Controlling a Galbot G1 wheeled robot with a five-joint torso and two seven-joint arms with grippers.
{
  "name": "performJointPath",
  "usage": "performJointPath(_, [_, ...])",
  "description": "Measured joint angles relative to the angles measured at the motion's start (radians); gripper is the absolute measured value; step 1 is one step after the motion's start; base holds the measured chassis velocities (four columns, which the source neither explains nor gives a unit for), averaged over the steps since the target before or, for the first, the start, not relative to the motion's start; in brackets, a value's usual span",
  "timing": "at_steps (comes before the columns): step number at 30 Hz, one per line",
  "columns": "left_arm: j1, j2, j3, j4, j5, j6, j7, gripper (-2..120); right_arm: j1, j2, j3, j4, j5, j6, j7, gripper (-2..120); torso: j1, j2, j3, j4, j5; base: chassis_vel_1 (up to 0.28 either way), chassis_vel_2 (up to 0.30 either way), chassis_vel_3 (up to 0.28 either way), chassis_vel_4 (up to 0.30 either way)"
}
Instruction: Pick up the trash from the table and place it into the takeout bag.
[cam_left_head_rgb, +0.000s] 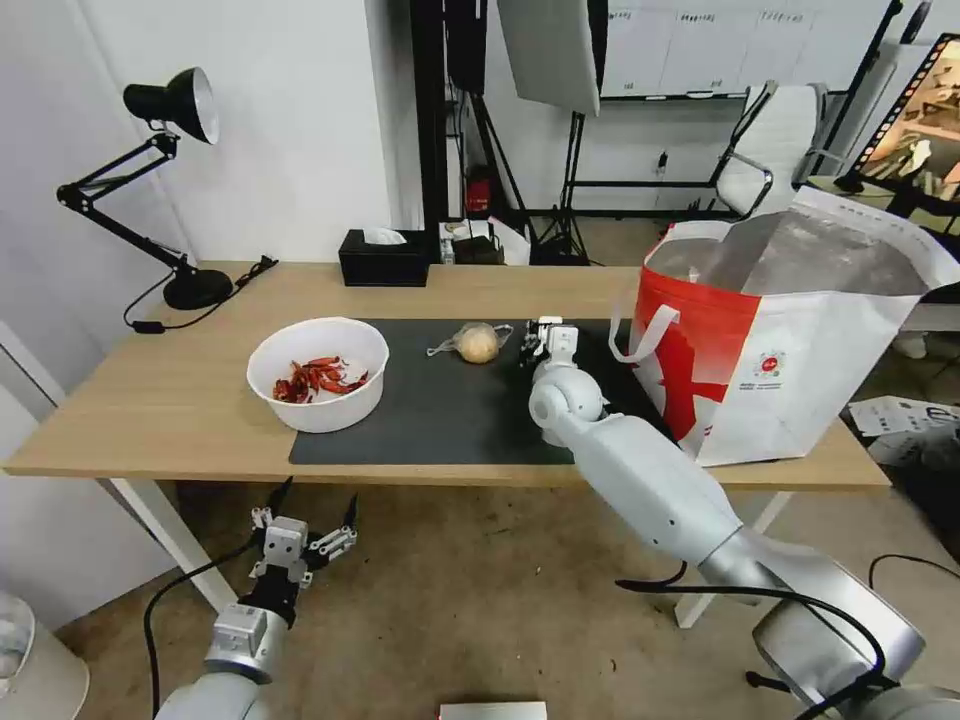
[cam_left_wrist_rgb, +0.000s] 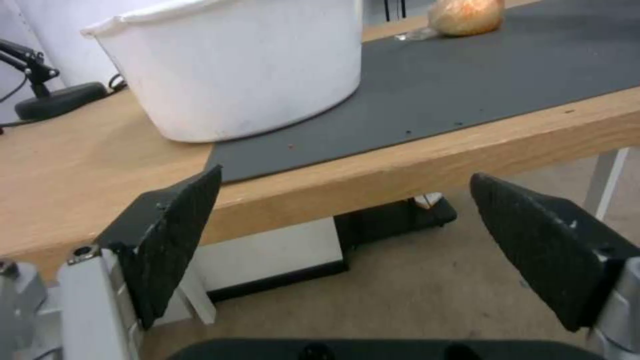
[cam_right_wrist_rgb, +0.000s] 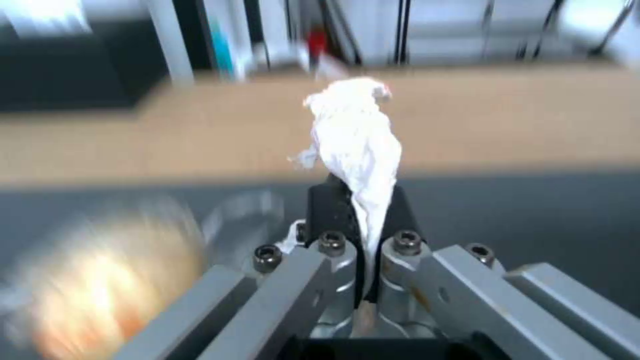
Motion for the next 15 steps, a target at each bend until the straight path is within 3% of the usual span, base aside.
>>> performJointPath(6, [0.008,-0.005,-0.001,-0.003,0.004,-0.001,0.000,100,-0.045,-0.074,0.019,0.186,-0.117,0.044,0.004,0,0.000,0.000,0.000,0.0000,-0.0001,0.000,0.000,0.000,0.000])
performJointPath(15, [0.017,-0.009,-0.005,-0.008,0.011,-0.003,-0.002,100,-0.098,-0.178,0.102,0.400,-0.163,0.185,-0.122,0,0.000,0.000,0.000,0.0000,0.0000,0.000,0.000,0.000,0.000])
